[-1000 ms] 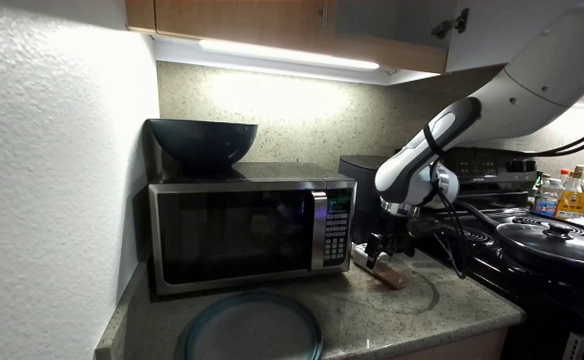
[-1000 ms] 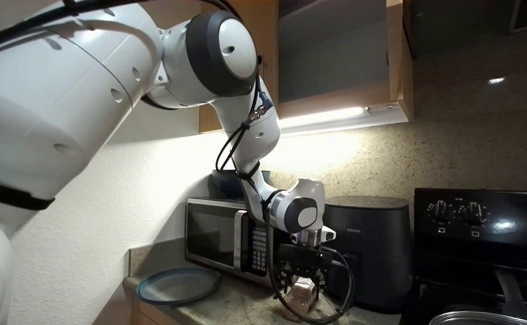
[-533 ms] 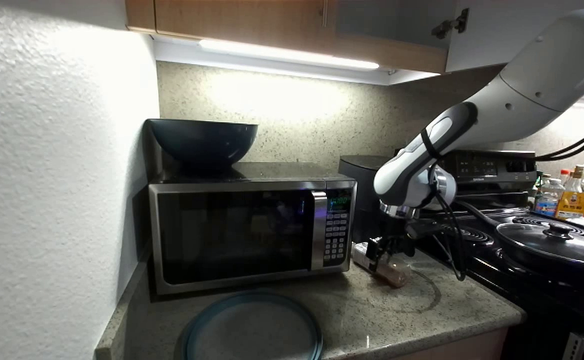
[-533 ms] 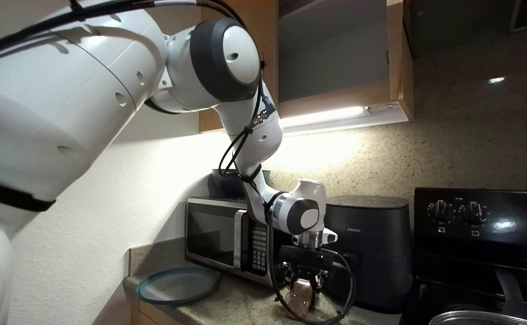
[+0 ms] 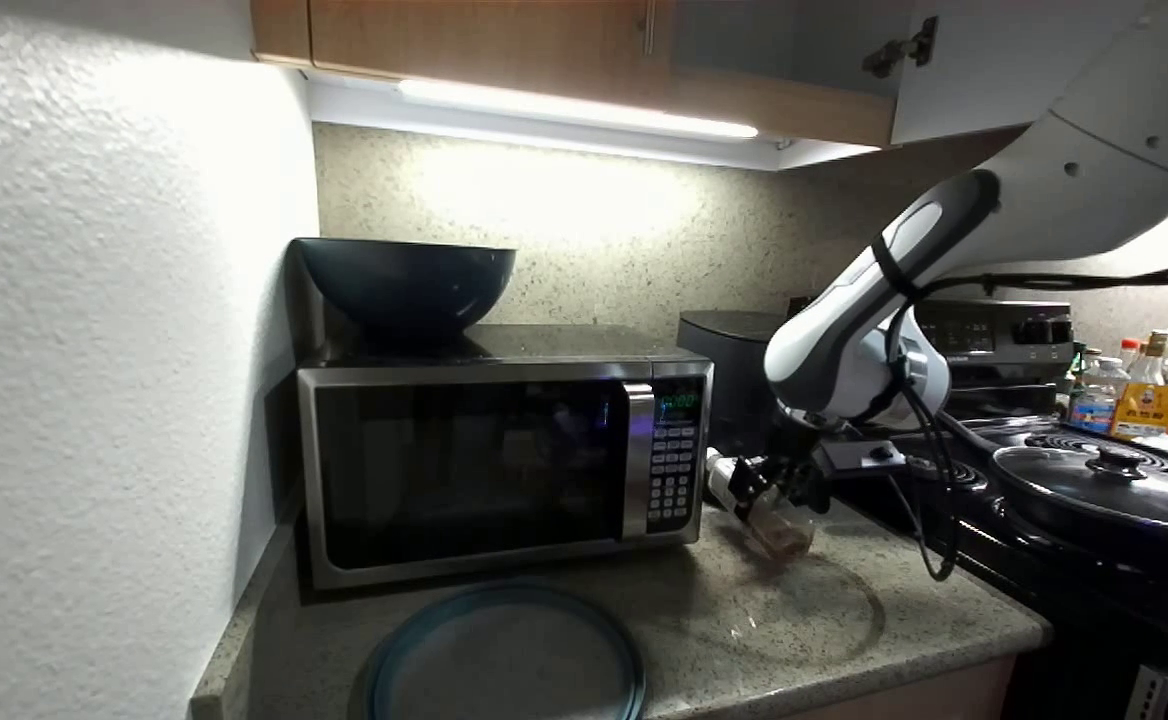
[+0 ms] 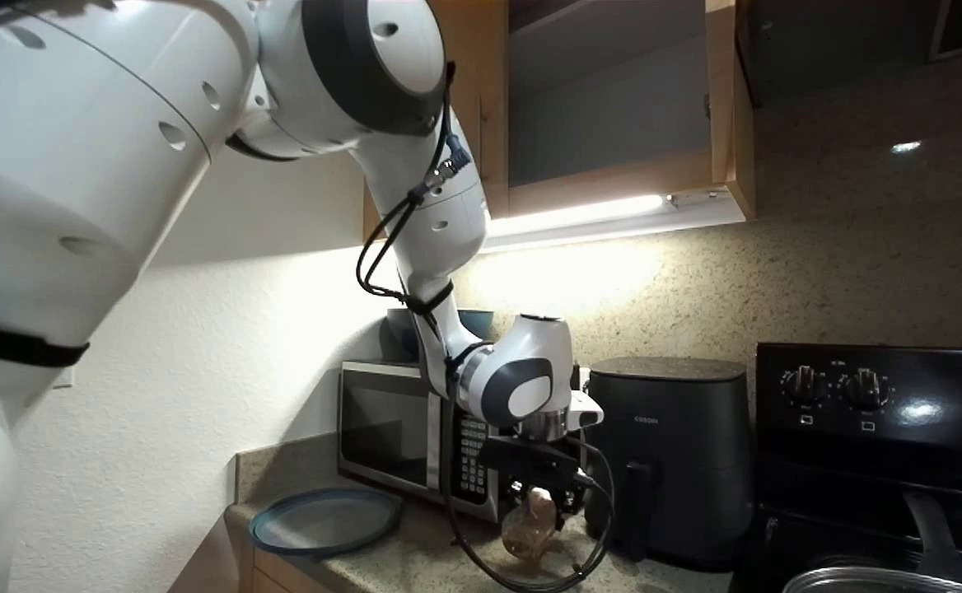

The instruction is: Take the bottle out of the open cabinet and place it on the countertop next to the microwave

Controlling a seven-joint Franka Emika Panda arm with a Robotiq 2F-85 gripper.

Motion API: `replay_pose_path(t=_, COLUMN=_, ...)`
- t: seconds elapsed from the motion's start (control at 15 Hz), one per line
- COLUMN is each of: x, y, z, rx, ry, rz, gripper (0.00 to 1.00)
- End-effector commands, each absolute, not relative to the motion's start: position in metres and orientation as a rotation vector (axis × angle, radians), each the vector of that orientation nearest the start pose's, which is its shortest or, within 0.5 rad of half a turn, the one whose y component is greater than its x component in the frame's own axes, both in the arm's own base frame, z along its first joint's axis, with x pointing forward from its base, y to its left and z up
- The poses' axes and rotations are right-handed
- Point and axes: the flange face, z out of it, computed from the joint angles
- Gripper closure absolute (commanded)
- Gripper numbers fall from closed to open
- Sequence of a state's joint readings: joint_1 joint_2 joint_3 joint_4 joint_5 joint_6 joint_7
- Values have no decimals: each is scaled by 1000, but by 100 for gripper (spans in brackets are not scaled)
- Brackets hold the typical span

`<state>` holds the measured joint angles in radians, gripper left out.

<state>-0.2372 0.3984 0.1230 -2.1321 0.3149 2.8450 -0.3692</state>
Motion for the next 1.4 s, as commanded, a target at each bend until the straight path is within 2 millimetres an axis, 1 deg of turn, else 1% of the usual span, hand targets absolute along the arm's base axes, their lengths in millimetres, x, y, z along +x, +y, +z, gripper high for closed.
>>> replay_pose_path(t=0.0, x=533, y=-81, z=278, rx=-2970, ry=179, rz=-588, gripper=71)
replay_pose_path(t=0.07, x=569, y=-82, z=260, rx=-2971, ry=141, rz=-547, gripper=46)
replay_pose_path(t=0.2, x=549, y=-81, z=269, rx=-2971, ry=166, rz=-550, gripper=46)
replay_pose_path(t=0.27, x=543, y=-80, z=271, rx=-2973, ry=168, rz=-550, gripper=46)
replay_pose_path(t=0.4, x=540, y=-81, z=273, rx=-2975, ry=169, rz=-551, gripper=46)
replay_pose_path(t=0.47, x=543, y=-79, z=275, rx=-2959, ry=214, rz=-638, gripper=71)
replay_pose_path(t=0.53, x=541, y=-77, z=275, rx=-2963, ry=268, rz=-768, gripper=71)
replay_pose_path(t=0.73, x=544, y=-68, z=273, rx=-2941, ry=359, rz=-999, gripper=71)
replay_pose_path(t=0.87, x=545, y=-58, z=266, rx=-2910, ry=428, rz=-1137, gripper=71)
replay_pose_path(t=1.0, x=543, y=-51, z=255, rx=-2870, ry=506, rz=-1265, gripper=71)
replay_pose_path(t=1.07, x=547, y=-52, z=262, rx=-2909, ry=411, rz=-1149, gripper=46)
replay_pose_path(t=1.2, x=546, y=-49, z=250, rx=-2900, ry=446, rz=-1131, gripper=46)
replay_pose_path(t=1.33, x=547, y=-49, z=249, rx=-2899, ry=451, rz=-1129, gripper=46)
